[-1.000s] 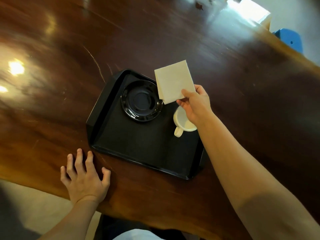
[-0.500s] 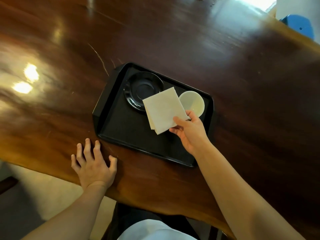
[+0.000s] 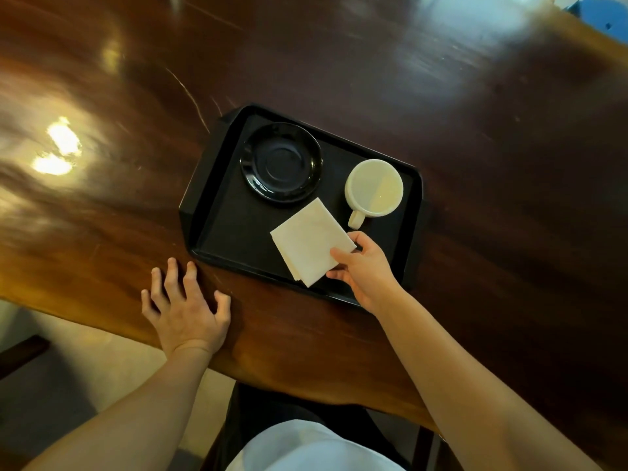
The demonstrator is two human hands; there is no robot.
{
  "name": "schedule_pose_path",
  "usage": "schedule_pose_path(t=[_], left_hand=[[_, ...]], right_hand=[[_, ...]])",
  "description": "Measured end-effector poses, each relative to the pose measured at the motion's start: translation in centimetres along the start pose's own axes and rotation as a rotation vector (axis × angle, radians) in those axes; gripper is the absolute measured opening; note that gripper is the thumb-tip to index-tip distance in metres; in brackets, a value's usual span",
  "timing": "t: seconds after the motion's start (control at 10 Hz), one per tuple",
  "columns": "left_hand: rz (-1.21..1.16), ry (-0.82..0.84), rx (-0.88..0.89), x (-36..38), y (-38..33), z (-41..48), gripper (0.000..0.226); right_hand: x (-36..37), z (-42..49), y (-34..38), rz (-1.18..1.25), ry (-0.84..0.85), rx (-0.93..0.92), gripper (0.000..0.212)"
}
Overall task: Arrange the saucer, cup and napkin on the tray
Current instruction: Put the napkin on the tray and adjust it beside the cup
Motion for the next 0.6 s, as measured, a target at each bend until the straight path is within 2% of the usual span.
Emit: schedule_pose_path(t=[0.3, 0.6], left_hand=[[-0.001, -0.007, -0.001, 0.1, -0.2, 0.0, 0.067], [-0.001, -0.010, 0.002, 0.2, -0.1, 0.0, 0.067]], right_hand=[[0.2, 1.1, -0.7, -0.059, -0.003, 0.057, 0.028], [1.6, 1.7, -0.3, -0.172, -0.069, 0.005, 0.032]])
Point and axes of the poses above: each hand's wrist, its own z-axis towards the middle knuckle, its own x-axis out of the palm, y = z × x, the point moved 4 cm from there along z, towards the middle knuckle, and after that the axes turned 14 degrees about -y, right-handed, at the moved point
